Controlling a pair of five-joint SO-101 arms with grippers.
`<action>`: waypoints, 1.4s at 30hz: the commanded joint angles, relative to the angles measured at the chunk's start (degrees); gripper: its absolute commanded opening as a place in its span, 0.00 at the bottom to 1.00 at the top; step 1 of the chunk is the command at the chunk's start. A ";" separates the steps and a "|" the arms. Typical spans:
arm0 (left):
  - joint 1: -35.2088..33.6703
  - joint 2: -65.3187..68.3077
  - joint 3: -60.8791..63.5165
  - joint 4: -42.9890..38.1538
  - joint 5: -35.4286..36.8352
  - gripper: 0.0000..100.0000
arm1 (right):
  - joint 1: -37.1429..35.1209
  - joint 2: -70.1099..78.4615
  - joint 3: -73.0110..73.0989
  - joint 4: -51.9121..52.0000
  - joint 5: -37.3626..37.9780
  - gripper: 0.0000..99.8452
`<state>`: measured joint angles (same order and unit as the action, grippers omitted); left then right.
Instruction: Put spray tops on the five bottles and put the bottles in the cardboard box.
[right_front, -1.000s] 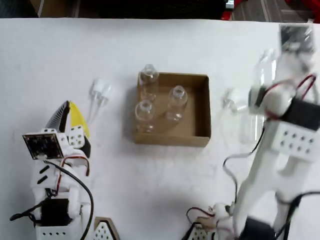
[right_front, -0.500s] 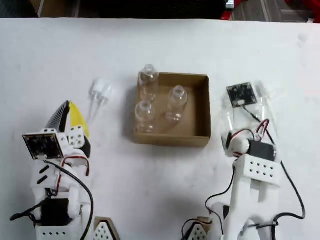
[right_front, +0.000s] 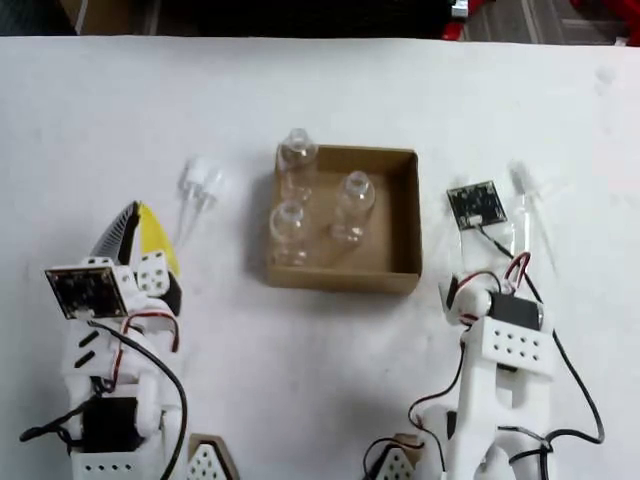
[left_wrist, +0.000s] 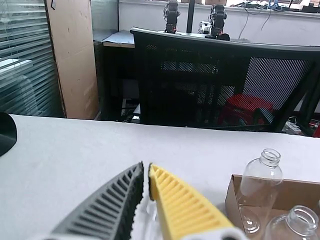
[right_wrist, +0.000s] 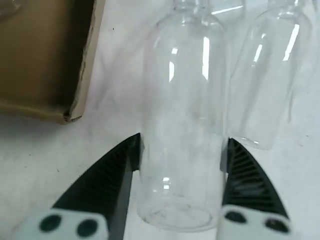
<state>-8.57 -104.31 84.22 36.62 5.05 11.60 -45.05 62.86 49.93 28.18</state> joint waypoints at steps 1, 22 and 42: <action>-0.66 -0.40 -0.26 -1.58 0.88 0.02 | -0.57 -1.01 -6.15 4.53 0.70 0.21; -0.75 -0.40 -0.26 -1.67 0.88 0.02 | -0.57 4.18 -17.23 15.25 3.25 0.29; -0.75 -0.40 -0.26 -1.76 0.88 0.02 | -0.04 56.22 -64.44 38.46 3.16 0.22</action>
<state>-8.57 -104.31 84.22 36.62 5.05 11.25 5.76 4.57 86.86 30.81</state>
